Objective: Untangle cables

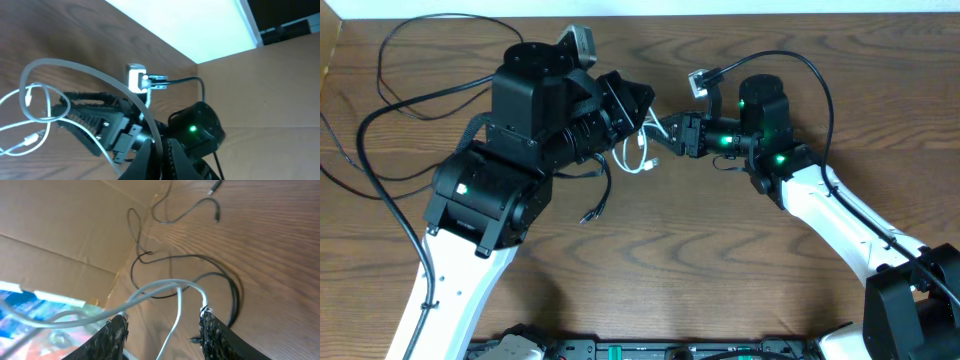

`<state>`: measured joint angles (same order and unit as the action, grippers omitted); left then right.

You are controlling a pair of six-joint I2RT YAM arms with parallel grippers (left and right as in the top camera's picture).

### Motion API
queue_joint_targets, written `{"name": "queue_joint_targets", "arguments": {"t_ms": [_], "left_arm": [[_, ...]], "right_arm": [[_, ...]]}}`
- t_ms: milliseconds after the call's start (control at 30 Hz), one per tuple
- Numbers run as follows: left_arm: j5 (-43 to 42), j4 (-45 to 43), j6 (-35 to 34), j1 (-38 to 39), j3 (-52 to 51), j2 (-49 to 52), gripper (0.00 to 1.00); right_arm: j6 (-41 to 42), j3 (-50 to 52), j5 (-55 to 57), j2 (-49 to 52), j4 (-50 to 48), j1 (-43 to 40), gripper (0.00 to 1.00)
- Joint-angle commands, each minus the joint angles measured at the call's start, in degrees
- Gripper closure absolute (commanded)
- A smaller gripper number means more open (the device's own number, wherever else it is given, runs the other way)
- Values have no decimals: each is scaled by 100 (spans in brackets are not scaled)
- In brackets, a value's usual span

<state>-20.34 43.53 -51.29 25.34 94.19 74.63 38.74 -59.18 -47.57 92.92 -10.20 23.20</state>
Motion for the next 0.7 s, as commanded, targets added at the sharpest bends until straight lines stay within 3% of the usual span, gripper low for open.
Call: {"name": "queue_joint_targets", "arguments": {"t_ms": [0, 367, 500, 667], "left_arm": [[240, 52, -22, 11, 39, 22, 93], [315, 31, -175, 13, 39, 22, 92], [297, 28, -284, 13, 39, 22, 92], [144, 28, -284, 13, 39, 22, 93]], "right_arm": [[166, -35, -356, -46, -15, -105, 55], [146, -35, -726, -44, -28, -127, 59], [144, -35, -42, -44, 236, 120, 59], [103, -35, 848, -44, 662, 437, 67]]}}
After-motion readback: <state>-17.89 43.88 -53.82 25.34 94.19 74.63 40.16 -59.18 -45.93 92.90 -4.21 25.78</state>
